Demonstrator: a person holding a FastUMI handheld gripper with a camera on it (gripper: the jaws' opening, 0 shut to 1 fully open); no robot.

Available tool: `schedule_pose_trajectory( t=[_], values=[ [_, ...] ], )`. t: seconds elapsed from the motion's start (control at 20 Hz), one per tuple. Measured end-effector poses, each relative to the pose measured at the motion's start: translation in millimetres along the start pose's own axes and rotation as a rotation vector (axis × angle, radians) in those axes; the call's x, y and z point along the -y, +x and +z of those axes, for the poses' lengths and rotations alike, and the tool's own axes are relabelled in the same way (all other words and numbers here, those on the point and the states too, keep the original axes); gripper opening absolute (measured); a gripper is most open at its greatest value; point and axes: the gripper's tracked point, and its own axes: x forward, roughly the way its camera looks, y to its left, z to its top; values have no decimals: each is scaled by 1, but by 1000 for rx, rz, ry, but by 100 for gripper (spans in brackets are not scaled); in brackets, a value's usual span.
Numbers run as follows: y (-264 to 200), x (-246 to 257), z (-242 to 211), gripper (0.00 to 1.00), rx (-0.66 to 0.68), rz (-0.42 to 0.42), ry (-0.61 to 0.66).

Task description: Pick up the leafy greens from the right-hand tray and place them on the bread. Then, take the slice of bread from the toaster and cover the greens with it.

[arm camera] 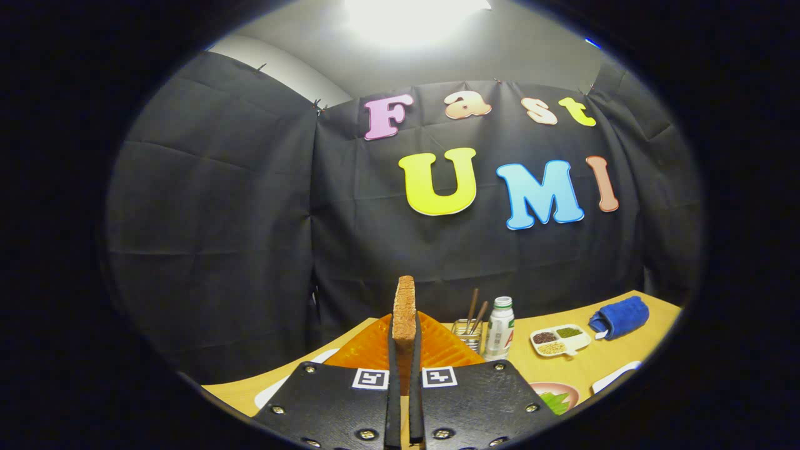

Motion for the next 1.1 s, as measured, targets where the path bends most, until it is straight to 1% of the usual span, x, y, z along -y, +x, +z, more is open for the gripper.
schedule_pose_trajectory(
  t=[0.15, 0.3, 0.55, 0.85, 1.1],
  values=[
    [-9, 35, 14, 5, 34, -51, -55],
    [-19, 72, 16, 5, 43, -104, -95],
    [-40, 130, -2, 5, 14, -185, -135],
    [-54, 175, -64, 5, -95, -245, -173],
    [-59, 192, -121, 5, -200, -263, -185]
  ],
)
